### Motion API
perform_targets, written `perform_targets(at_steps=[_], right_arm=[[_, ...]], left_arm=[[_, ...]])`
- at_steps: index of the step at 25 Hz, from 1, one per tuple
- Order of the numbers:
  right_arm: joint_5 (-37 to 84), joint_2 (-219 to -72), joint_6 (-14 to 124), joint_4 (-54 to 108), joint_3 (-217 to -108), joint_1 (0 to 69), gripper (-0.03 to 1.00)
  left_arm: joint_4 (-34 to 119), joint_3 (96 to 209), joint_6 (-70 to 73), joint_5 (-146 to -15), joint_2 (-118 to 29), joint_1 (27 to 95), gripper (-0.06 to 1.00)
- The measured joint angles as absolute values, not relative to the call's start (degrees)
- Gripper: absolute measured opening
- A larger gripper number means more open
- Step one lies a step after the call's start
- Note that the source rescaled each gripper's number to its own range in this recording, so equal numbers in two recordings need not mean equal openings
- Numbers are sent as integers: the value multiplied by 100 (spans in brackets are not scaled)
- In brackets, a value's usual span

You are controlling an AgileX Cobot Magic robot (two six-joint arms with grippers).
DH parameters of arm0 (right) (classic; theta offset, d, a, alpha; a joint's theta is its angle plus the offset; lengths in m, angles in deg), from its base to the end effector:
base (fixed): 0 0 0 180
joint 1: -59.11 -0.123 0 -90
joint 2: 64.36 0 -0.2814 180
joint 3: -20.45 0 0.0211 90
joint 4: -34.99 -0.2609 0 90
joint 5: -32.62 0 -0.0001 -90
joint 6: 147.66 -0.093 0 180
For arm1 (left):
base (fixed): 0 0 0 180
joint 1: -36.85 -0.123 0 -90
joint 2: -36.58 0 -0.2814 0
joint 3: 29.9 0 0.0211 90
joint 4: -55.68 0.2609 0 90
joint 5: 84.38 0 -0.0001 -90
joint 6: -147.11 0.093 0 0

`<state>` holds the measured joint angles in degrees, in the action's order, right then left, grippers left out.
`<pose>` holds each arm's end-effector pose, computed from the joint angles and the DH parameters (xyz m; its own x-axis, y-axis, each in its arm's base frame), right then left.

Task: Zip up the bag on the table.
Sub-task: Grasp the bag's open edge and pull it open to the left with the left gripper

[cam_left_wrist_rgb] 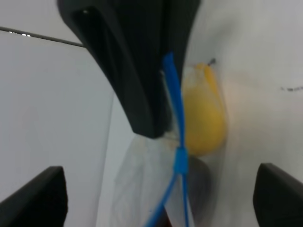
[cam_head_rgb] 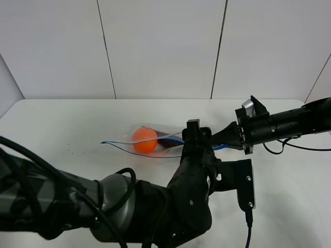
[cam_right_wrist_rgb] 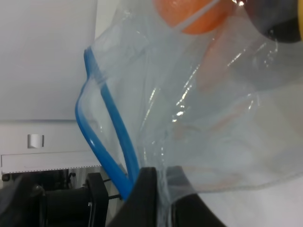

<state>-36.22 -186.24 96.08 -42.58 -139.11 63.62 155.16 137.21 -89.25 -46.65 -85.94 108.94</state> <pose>0.3361 0.0585 0.1305 -0.9724 0.0395 -0.2298 -0.1914 0.4277 0.8834 0.1789 -0.3707 0.1435 0.3045 0.9091 -0.2844 0.5646 0.0682 0.8225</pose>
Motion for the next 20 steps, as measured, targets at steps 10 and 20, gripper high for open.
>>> perform_targets(at_steps=[10,20], right_arm=[[-3622,-18624,9608,-4257,-13911,6362,0],[-3622,-18624,9608,-4257,-13911,6362,0]], left_arm=[[15522,13865,-8930,-4827,-8652,10775,68],[15522,13865,-8930,-4851,-8652,10569,57]])
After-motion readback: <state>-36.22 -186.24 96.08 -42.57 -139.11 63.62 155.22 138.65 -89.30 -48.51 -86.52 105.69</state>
